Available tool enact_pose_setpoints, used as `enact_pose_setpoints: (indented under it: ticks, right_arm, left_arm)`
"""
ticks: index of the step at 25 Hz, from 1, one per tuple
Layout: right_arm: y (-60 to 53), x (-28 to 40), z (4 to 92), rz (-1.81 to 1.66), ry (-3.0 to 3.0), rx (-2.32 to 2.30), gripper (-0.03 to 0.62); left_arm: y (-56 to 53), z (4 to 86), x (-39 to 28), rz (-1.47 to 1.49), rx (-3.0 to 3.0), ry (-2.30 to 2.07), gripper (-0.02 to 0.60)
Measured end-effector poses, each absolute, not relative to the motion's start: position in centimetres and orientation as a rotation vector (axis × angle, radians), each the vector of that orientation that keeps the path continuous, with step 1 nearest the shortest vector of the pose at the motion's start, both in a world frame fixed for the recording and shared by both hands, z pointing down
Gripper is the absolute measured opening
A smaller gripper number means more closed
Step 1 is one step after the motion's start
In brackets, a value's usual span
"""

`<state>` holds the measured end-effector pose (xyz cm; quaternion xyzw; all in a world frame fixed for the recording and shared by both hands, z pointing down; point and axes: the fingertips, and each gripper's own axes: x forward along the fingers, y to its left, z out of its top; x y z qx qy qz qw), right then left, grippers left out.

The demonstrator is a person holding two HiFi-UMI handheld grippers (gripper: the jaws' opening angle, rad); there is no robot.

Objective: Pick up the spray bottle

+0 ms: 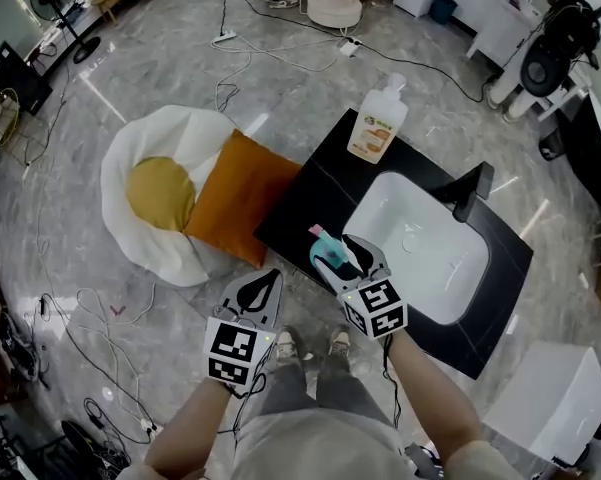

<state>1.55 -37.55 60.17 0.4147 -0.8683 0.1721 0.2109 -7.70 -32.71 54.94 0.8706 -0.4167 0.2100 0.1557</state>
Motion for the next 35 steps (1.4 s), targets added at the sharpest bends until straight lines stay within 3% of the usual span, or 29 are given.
enact_pose_setpoints:
  ticks: [8, 12, 19, 35]
  right_arm:
    - [-38.7, 1.7, 63.0, 0.472, -2.399, 1.135, 0.291]
    - [-38.5, 1.6, 63.5, 0.473, -2.404, 1.126, 0.241]
    - [-38.4, 1.7, 62.0, 0.385, -2.411, 1.134, 0.214]
    - [-36.5, 3.9, 41.2, 0.310, -2.614, 1.278, 0.183]
  left_arm:
    - [-32.7, 56.1, -8.3, 0.676, 2.482, -1.188, 0.017]
    - [-32.1, 56.7, -9.0, 0.676, 2.432, -1.212, 0.017]
    - [-31.5, 55.9, -9.2, 0.671, 2.427, -1.220, 0.017]
    - [-33.7, 43.1, -9.8, 0.455, 2.609, -1.403, 0.017]
